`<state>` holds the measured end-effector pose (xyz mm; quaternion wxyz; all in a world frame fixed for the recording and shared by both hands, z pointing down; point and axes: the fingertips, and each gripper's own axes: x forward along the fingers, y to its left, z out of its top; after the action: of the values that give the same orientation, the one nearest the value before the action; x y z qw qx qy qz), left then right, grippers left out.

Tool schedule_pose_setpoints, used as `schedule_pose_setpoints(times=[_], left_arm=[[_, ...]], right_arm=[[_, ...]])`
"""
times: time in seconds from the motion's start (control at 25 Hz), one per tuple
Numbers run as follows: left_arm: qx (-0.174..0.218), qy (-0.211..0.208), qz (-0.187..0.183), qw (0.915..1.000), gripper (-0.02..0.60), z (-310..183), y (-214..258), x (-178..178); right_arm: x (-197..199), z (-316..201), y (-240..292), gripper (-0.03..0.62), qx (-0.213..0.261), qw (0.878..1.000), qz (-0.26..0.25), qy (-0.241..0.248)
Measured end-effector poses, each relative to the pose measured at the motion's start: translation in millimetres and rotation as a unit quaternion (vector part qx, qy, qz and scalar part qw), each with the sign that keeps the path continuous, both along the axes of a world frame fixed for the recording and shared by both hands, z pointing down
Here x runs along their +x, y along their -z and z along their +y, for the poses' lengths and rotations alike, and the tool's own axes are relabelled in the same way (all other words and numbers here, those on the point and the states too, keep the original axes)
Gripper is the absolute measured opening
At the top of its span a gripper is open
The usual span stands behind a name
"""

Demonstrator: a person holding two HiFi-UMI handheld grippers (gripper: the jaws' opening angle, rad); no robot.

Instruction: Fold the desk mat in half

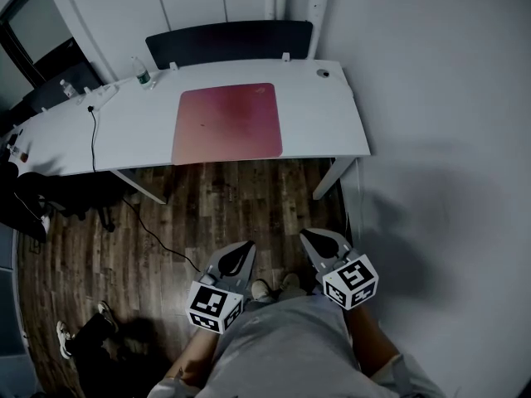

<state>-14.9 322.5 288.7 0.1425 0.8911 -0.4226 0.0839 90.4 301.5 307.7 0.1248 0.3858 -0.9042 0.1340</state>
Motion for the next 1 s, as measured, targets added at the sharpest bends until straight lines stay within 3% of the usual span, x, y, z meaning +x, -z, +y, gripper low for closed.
schedule_pose_setpoints(times=[0.32,0.56,1.0], left_arm=[[-0.004,-0.008,0.008,0.9999,0.018,3.0,-10.4,-6.7],[-0.009,-0.009,0.003,0.9999,0.018,-23.4,-16.2,-5.1],[-0.024,0.012,-0.009,0.9996,0.018,-142.2,-30.2,12.0]], right_arm=[[-5.4,3.1,-8.8,0.008,-0.002,1.000,0.008,-0.010],[-0.7,-22.2,-17.1,0.008,-0.007,1.000,0.001,-0.014],[21.7,-146.3,-26.1,0.008,-0.013,1.000,0.005,0.000]])
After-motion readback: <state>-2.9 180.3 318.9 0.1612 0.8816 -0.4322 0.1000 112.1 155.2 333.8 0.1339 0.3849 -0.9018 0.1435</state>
